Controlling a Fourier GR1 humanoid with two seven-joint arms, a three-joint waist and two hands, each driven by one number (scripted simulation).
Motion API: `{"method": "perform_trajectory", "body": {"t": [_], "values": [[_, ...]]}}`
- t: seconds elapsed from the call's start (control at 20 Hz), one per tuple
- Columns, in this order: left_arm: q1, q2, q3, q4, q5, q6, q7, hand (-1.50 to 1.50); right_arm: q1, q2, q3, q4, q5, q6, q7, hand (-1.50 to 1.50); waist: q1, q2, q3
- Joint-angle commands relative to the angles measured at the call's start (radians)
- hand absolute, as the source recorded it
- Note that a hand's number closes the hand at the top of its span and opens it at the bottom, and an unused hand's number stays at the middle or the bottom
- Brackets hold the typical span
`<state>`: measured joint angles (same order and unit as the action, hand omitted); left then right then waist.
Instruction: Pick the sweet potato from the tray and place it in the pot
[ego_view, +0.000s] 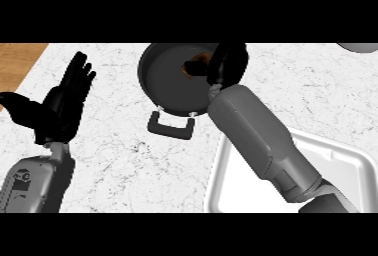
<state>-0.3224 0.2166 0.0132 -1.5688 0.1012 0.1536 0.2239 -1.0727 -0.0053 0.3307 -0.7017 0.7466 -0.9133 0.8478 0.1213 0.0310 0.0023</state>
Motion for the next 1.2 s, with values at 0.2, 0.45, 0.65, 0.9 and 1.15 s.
{"method": "perform_trajectory", "body": {"t": [0.2,0.45,0.65,0.9,1.15], "values": [[0.029,-0.001,0.009,0.006,-0.011,0.006,-0.012,0.0,0.053,0.005,0.045,-0.087,-0.2,-0.285,-0.116,-1.5,-0.048,-0.016,-0.001],[0.087,0.028,0.067,-0.039,0.022,-0.009,-0.007,0.0,0.162,0.005,0.061,-0.19,-0.306,-0.263,-0.258,-1.5,-0.095,-0.027,-0.002],[0.13,0.047,0.082,-0.133,0.026,-0.002,0.08,0.0,0.312,0.005,0.059,-0.329,-0.312,-0.212,-0.312,-1.5,-0.116,-0.034,-0.002],[0.11,0.032,0.104,-0.091,0.019,-0.01,0.045,0.0,0.403,0.005,0.054,-0.456,-0.274,-0.155,-0.319,-1.5,-0.121,-0.033,-0.002],[0.092,0.026,0.103,-0.09,-0.014,0.01,0.064,0.0,0.512,-0.083,0.036,-0.636,-0.226,-0.026,-0.255,-1.5,-0.128,-0.034,-0.002]]}}
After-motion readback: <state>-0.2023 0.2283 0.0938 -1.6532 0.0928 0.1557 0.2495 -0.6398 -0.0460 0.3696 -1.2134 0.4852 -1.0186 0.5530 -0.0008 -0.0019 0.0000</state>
